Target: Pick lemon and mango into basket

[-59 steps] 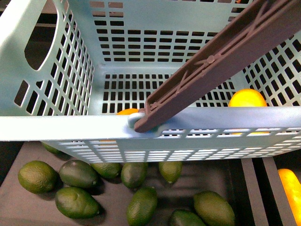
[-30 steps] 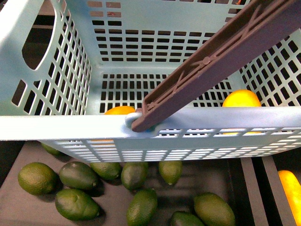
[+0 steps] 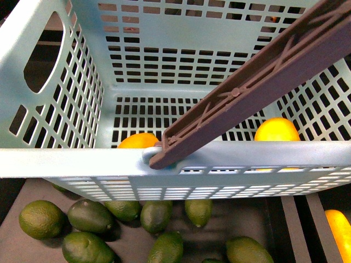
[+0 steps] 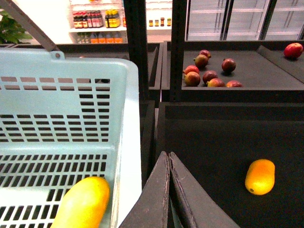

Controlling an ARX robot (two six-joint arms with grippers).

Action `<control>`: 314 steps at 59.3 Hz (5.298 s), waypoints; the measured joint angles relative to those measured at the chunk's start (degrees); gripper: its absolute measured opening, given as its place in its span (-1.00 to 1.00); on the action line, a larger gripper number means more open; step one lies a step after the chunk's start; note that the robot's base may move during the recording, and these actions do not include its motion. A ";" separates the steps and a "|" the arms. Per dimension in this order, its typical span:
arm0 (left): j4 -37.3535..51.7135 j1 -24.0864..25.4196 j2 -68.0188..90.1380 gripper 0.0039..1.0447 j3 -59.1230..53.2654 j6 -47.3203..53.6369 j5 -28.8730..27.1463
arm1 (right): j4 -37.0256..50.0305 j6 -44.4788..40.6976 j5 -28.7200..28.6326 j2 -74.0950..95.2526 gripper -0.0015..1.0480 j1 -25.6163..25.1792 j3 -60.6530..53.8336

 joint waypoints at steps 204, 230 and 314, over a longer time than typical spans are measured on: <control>0.00 0.83 -0.09 -0.91 0.00 0.07 -1.05 | -23.19 -0.04 -0.57 -26.16 0.83 -0.15 -1.84; 13.14 0.96 7.67 -0.91 4.72 -23.80 -35.30 | -23.19 -0.04 -0.09 -26.16 0.83 -0.15 -1.84; 10.99 20.94 36.26 -0.54 18.47 -41.22 -35.08 | -23.19 -0.04 -0.13 -26.16 0.83 -0.15 -1.84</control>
